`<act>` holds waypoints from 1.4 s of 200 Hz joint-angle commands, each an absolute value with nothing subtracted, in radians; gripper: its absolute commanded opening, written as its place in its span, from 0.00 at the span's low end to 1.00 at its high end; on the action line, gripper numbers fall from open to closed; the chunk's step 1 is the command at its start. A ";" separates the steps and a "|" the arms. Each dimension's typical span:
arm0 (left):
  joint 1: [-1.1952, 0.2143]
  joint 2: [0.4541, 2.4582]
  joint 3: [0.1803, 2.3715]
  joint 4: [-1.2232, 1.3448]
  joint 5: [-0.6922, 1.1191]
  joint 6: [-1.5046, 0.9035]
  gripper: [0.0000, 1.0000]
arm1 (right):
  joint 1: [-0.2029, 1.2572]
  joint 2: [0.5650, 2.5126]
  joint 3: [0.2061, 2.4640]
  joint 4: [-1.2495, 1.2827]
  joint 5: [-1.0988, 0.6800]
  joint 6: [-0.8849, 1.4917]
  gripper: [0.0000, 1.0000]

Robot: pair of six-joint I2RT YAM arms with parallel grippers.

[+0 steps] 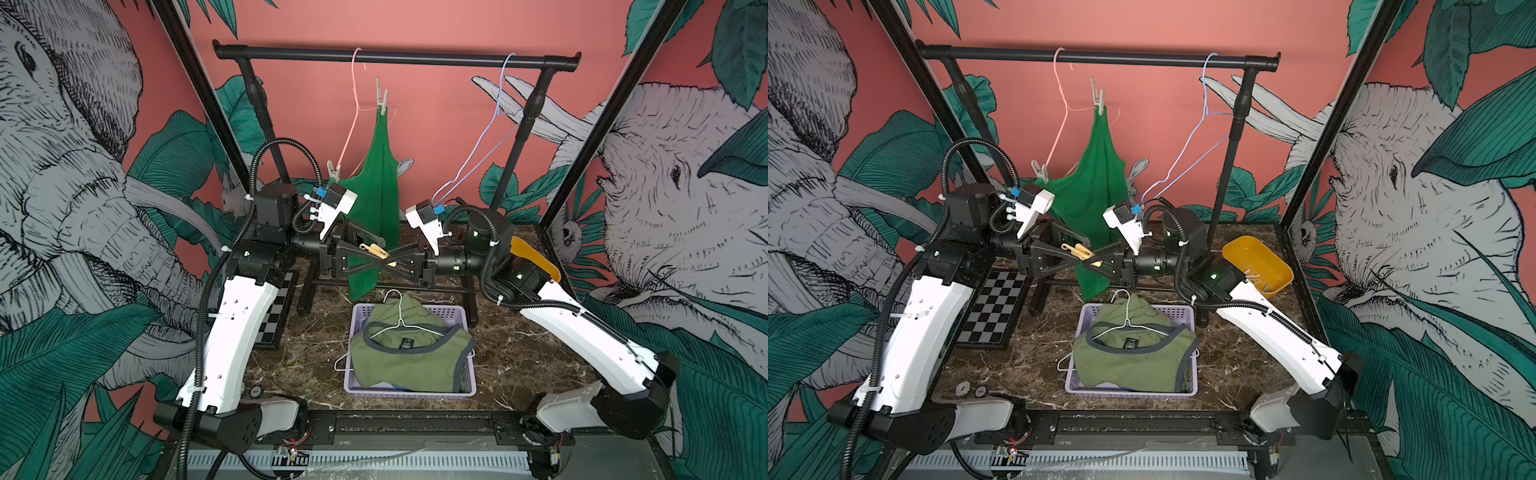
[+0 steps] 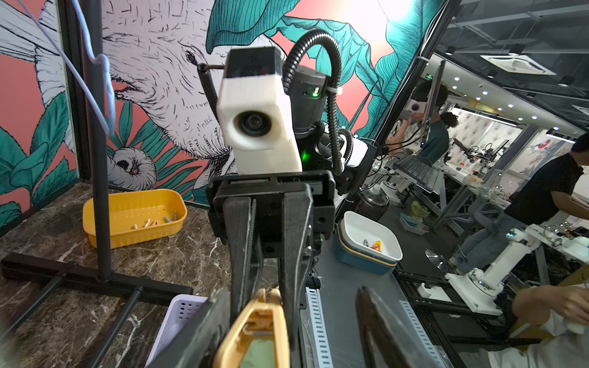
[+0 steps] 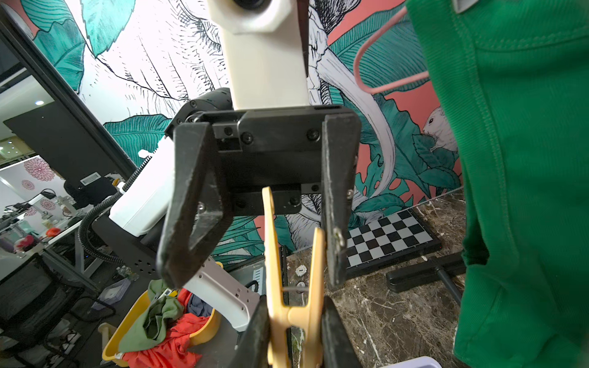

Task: Remove the clothespins securing tank tops to the hanger
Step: Place the clothespin in the storage box.

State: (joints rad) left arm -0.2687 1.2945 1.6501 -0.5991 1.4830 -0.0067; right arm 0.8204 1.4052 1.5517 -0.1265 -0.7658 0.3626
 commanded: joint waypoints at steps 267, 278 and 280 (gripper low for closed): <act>-0.250 1.181 1.616 -0.930 1.283 0.347 0.74 | -0.176 1.324 0.931 -0.066 -0.340 0.630 0.00; -0.250 1.170 1.614 -0.984 1.265 0.399 0.74 | -0.204 1.389 0.951 -0.037 -0.359 0.655 0.00; -0.250 1.169 1.616 -0.993 1.263 0.407 0.74 | -0.209 1.400 0.956 -0.036 -0.360 0.657 0.00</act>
